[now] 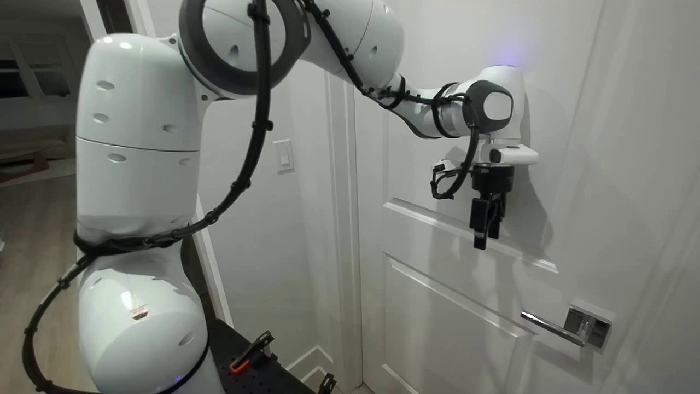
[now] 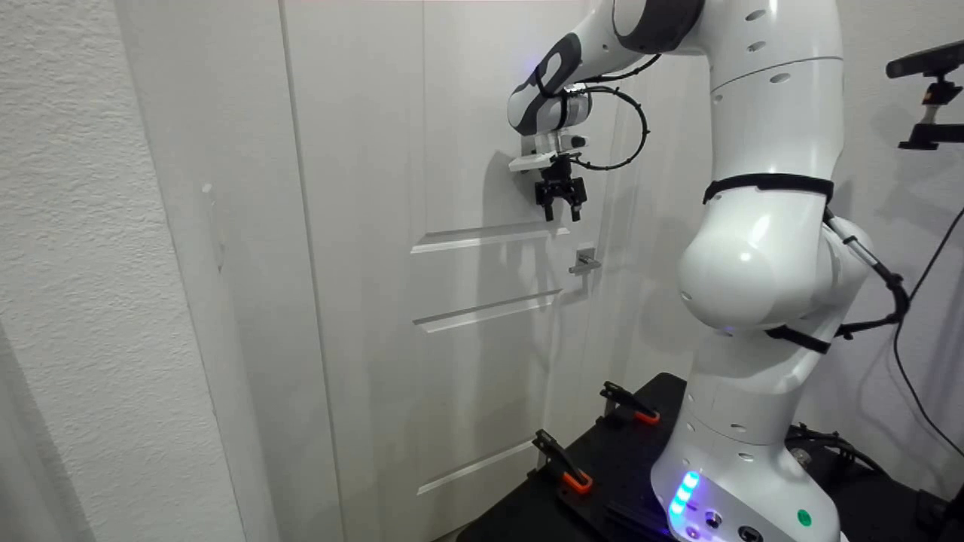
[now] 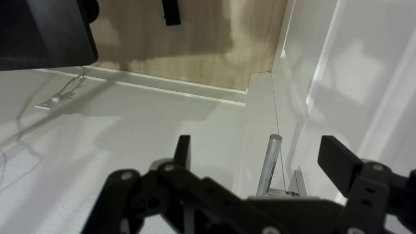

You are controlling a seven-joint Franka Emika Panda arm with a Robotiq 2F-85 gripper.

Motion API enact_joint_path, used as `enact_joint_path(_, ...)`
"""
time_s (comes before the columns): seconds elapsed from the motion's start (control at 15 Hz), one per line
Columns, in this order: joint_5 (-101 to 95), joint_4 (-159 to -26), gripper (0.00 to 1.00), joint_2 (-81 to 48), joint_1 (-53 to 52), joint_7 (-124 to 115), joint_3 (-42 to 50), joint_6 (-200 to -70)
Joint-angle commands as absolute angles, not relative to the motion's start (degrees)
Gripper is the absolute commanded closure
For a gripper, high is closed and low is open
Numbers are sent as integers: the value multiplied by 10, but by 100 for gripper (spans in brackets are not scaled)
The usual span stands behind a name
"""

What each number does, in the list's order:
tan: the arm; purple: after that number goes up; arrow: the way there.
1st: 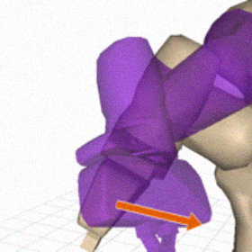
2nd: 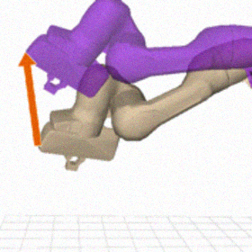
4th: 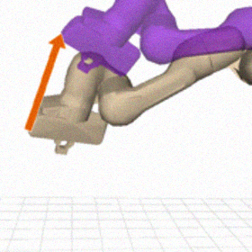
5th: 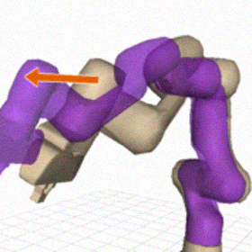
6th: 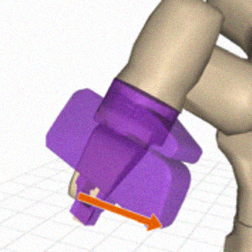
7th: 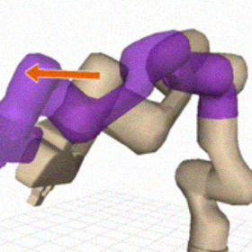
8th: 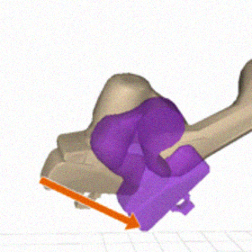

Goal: Open the door

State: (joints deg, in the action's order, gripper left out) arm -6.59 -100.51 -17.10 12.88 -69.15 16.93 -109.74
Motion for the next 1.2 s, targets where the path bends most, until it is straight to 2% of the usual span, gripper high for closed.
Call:
enact_joint_path(0.0,-46,-973,0,-203,146,-696,179,-1113)
enact_joint_path(1.13,49,-1149,0,-193,201,-639,207,-1380)
